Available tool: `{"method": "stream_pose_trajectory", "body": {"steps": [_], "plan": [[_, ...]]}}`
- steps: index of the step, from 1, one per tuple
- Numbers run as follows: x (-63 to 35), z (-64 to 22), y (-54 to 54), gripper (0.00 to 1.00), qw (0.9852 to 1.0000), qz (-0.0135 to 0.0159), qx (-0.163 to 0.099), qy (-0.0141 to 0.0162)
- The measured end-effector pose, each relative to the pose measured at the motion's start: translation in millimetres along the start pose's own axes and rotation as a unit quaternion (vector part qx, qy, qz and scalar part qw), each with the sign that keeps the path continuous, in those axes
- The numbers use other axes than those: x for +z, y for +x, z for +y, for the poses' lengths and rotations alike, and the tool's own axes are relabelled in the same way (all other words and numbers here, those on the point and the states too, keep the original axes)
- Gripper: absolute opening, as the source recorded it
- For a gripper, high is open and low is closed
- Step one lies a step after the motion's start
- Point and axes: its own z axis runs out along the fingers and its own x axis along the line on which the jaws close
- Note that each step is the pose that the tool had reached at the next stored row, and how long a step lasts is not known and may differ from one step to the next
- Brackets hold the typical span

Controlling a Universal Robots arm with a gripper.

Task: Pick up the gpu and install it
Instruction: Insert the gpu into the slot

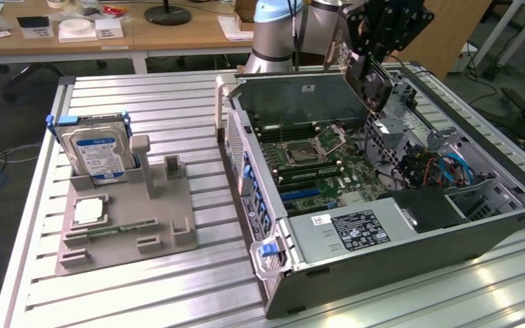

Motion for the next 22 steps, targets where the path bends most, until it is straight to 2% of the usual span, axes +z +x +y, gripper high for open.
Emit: {"method": "stream_pose_trajectory", "body": {"steps": [11,22], "plan": [[0.0,-0.1,0.0,0.27,0.9988,0.0014,-0.049,-0.0006],[0.0,-0.5,0.0,0.27,0.9957,0.0027,-0.093,-0.0012]]}}
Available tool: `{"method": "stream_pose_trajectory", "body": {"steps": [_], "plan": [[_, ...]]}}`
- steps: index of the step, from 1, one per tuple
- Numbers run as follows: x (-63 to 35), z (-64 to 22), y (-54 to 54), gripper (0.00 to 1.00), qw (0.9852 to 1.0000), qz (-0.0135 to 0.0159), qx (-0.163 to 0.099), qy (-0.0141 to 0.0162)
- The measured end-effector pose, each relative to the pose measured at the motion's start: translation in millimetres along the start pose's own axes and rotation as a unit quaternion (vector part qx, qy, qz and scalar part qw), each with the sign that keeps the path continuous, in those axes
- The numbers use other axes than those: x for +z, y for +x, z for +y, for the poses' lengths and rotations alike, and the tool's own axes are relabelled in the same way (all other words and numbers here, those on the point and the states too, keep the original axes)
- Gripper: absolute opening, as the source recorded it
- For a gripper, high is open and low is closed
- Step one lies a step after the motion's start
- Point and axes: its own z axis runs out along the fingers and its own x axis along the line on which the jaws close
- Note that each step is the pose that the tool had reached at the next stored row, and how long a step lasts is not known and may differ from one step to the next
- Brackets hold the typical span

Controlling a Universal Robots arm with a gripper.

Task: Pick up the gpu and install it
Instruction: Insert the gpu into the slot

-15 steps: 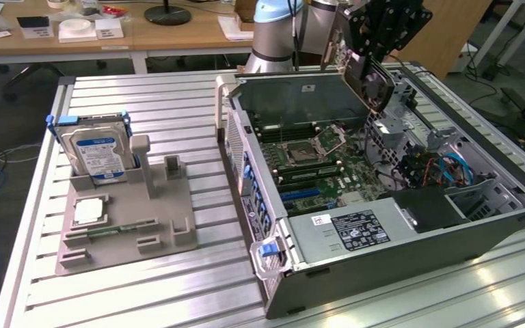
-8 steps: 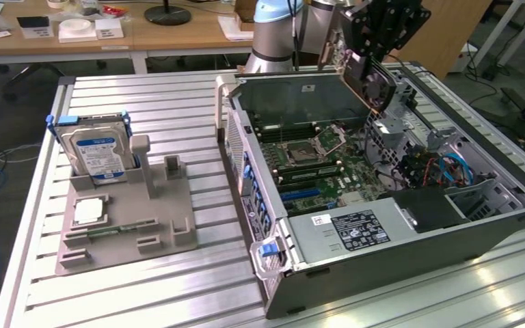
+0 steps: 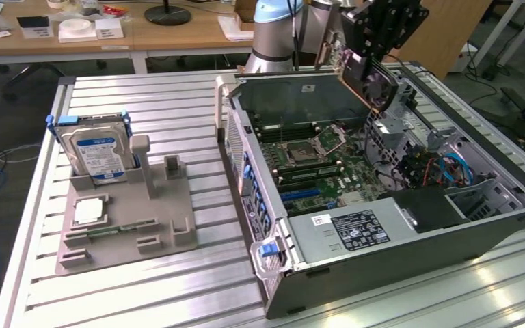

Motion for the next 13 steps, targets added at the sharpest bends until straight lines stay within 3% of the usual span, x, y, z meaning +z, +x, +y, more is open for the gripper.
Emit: {"method": "stream_pose_trajectory", "body": {"steps": [7,13], "plan": [[0.0,-0.1,0.0,0.27,0.9995,0.0009,-0.03,-0.0004],[-0.1,-0.2,0.1,0.27,0.9978,0.002,-0.066,-0.0008]]}}
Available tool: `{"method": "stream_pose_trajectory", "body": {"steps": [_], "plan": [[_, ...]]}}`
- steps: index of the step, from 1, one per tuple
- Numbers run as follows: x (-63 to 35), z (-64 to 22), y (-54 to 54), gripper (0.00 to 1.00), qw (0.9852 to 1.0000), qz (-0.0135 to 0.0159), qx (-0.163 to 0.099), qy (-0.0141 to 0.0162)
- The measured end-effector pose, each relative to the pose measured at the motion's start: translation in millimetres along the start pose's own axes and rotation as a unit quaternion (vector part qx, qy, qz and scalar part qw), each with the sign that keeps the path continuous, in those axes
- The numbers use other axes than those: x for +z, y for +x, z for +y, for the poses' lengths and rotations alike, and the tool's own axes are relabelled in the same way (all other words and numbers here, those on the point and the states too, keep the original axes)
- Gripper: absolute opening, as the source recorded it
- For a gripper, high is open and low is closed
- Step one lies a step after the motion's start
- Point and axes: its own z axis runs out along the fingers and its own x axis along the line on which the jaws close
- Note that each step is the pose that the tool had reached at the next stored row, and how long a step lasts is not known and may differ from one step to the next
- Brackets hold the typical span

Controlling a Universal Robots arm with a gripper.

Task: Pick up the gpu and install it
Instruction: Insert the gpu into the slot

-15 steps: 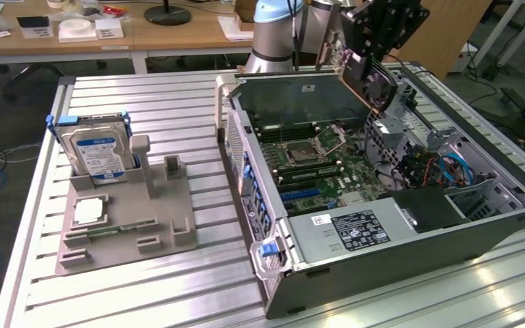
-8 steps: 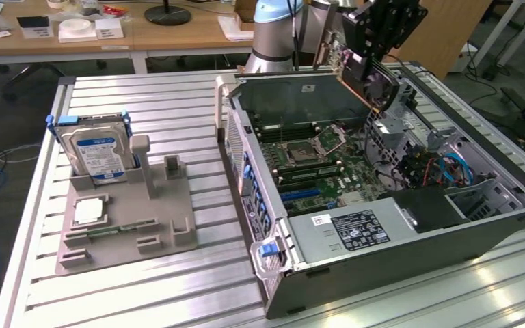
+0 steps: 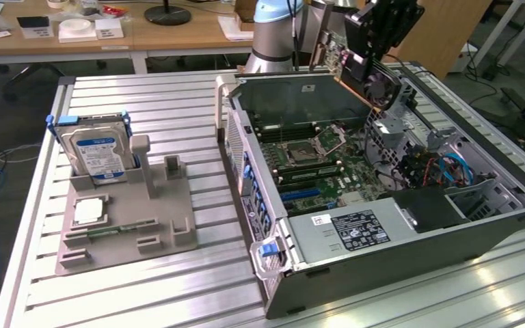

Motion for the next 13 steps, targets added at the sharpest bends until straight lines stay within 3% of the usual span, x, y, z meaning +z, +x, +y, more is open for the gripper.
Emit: {"method": "stream_pose_trajectory", "body": {"steps": [7,13], "plan": [[0.0,0.0,0.0,0.27,0.999,0.0013,-0.046,-0.0006],[0.0,0.0,0.0,0.27,0.9971,0.0022,-0.077,-0.001]]}}
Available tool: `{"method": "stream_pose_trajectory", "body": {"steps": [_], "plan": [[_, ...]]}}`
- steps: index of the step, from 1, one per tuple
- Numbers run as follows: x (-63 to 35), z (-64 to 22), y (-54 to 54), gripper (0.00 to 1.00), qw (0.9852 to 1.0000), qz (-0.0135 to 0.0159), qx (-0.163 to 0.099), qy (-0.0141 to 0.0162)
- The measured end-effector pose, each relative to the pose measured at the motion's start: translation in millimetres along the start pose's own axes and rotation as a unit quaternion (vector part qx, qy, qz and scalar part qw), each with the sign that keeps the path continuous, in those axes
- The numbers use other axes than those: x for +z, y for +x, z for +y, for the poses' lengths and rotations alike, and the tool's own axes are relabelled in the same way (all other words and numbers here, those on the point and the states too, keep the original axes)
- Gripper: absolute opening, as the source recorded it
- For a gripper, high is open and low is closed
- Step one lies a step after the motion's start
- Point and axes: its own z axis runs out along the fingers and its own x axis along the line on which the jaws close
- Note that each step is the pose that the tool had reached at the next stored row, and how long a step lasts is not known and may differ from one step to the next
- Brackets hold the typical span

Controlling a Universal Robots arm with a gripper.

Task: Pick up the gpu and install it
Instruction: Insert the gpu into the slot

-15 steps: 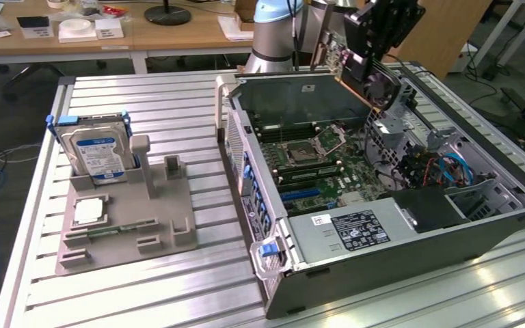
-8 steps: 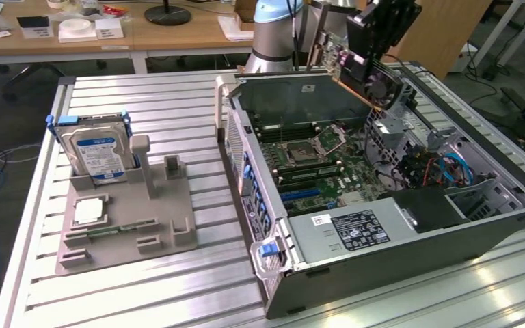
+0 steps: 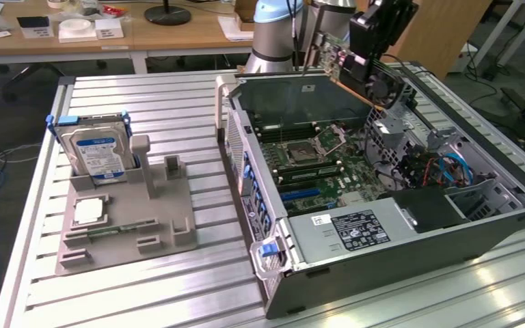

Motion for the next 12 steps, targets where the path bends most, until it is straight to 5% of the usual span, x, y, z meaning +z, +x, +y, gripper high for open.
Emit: {"method": "stream_pose_trajectory", "body": {"steps": [10,12], "plan": [[0.0,0.0,0.0,0.27,0.9986,0.0016,-0.053,-0.0007],[0.0,-0.1,0.0,0.27,0.9956,0.0027,-0.093,-0.0012]]}}
